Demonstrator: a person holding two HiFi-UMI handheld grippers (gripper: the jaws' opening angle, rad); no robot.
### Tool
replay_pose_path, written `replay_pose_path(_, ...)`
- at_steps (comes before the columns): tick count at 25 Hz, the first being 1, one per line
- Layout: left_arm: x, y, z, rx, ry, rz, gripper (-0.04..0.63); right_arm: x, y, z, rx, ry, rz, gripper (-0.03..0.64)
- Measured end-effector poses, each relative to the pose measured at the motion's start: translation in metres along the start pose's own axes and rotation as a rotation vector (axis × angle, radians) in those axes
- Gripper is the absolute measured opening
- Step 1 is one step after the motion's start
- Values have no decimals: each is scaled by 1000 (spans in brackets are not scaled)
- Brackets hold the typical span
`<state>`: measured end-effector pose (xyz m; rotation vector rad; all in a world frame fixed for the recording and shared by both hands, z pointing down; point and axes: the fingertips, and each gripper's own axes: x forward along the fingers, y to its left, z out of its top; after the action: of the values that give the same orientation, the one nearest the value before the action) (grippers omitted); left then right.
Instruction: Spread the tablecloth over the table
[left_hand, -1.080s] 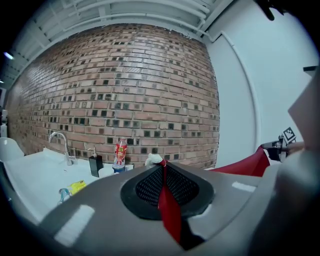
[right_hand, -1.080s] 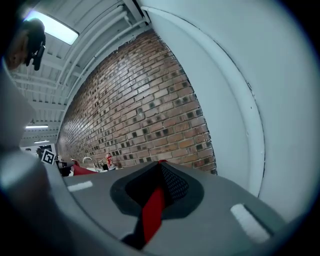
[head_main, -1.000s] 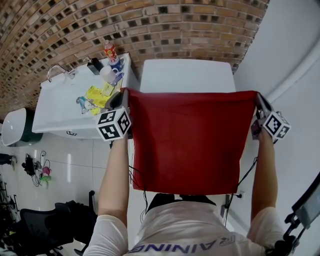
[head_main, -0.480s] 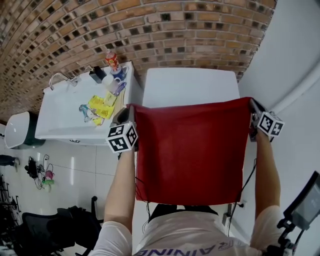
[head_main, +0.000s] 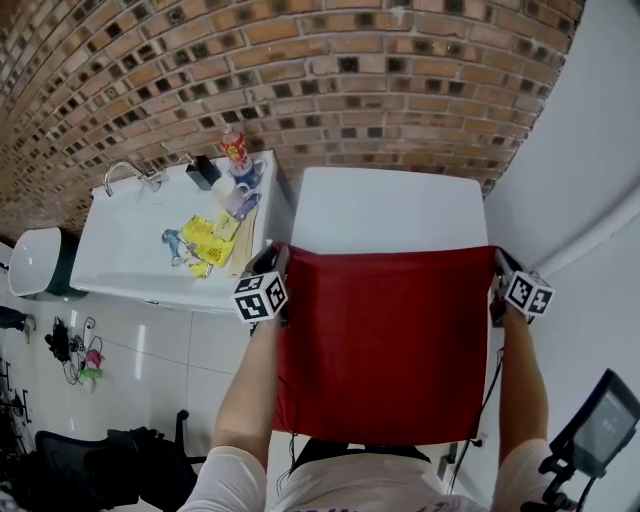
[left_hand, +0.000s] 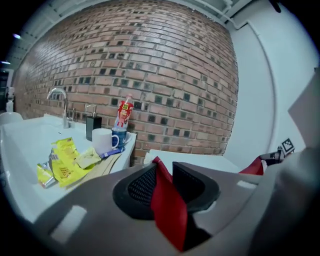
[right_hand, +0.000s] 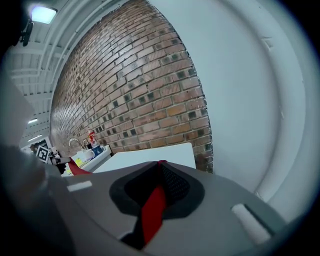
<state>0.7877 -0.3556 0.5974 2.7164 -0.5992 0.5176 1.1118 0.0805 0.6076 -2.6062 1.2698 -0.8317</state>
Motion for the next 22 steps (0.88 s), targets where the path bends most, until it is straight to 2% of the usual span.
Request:
replay_pose_path(2, 7, 3, -6, -15, 20, 1, 115, 4, -5, -3, 9, -11, -17, 53)
replay_pose_path(6, 12, 0, -9, -33, 11, -15, 130, 10, -16, 11, 89, -99, -28, 247)
replay_pose_path(10, 14, 6, -13, -61, 47, 3, 146, 5, -14, 19, 69, -111, -20, 249)
replay_pose_path(13, 8, 6, -15, -44, 59, 4, 146, -4, -2, 24, 23, -128, -3, 240)
replay_pose_path(15, 1, 3, -14, -28, 44, 2, 146, -10, 9, 25, -43, -141, 1, 226)
replay_pose_path(17, -9, 0, -7, -13, 11, 6, 144, -20, 24, 28, -122, -162, -3, 177)
replay_pose_path(18, -16, -2, -2, 0, -11, 9, 136, -27, 33, 30, -158, -177, -3, 125)
replay_pose_path(20, -31, -9, 10, 32, -55, 12, 55, -41, 53, 36, -215, -211, 10, 6)
replay_pose_path(22, -49, -19, 22, 58, -99, -2, 6, -56, 74, 42, -252, -244, 32, 6)
